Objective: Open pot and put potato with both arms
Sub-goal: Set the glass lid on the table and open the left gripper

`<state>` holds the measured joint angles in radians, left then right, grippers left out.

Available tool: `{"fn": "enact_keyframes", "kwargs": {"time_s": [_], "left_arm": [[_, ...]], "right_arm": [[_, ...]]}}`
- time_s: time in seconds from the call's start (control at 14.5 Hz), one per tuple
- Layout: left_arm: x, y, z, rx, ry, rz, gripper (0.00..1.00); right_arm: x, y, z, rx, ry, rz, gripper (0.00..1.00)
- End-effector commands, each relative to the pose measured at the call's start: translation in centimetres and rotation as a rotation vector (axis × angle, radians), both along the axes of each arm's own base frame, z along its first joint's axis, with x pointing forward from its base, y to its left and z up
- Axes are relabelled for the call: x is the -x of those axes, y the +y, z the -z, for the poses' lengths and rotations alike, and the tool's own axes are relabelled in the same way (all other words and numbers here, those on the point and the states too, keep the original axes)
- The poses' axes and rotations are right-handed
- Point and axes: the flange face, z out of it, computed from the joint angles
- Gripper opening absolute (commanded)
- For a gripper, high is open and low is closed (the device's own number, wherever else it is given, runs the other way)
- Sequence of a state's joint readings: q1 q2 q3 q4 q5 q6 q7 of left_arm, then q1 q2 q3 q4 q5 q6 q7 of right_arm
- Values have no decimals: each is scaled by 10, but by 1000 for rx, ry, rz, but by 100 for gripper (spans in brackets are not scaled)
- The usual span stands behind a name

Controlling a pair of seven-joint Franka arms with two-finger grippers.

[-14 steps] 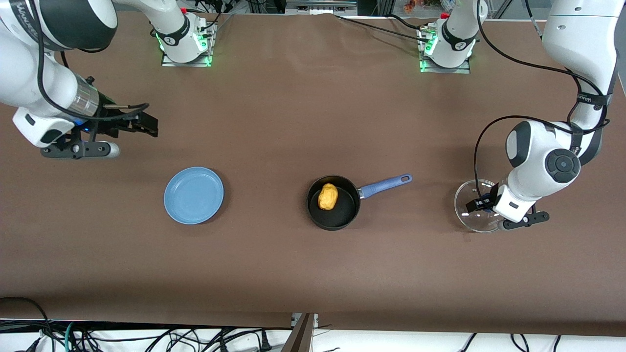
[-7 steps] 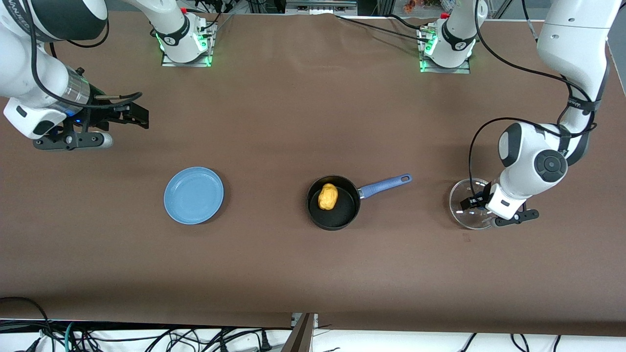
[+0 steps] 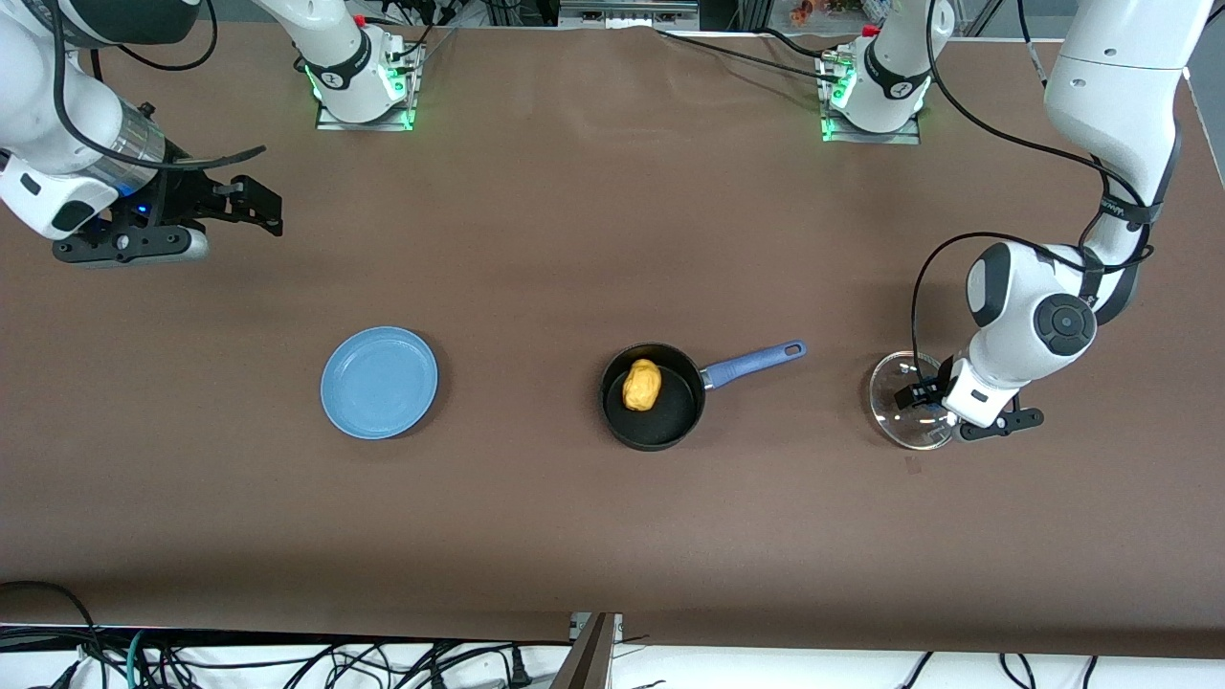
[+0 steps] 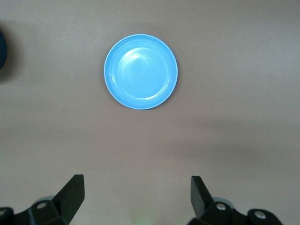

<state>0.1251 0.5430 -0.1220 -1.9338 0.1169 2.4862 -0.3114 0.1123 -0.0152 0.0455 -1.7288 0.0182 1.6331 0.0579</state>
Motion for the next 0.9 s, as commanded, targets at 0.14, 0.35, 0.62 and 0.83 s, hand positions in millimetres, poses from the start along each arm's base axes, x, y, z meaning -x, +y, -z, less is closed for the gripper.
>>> {"fn": "enact_keyframes", "kwargs": {"time_s": [0.14,0.35,0.62,0.83], "left_arm": [[-2,2,-7,-22,-20,41,87],[-5,2,-17,-24,-36,39,87],[-16,3,-39,-27,-75,24,86],[-21,3,-58,-22,-91,12,86]], "right_arm": [[0,-3,-4,16,-30,-26,100],[-8,-8,-5,13,-28,-16,100],[-19,-10,-14,44,-54,-25,100],[-23,-8,-11,47,-55,-17,100]]}}
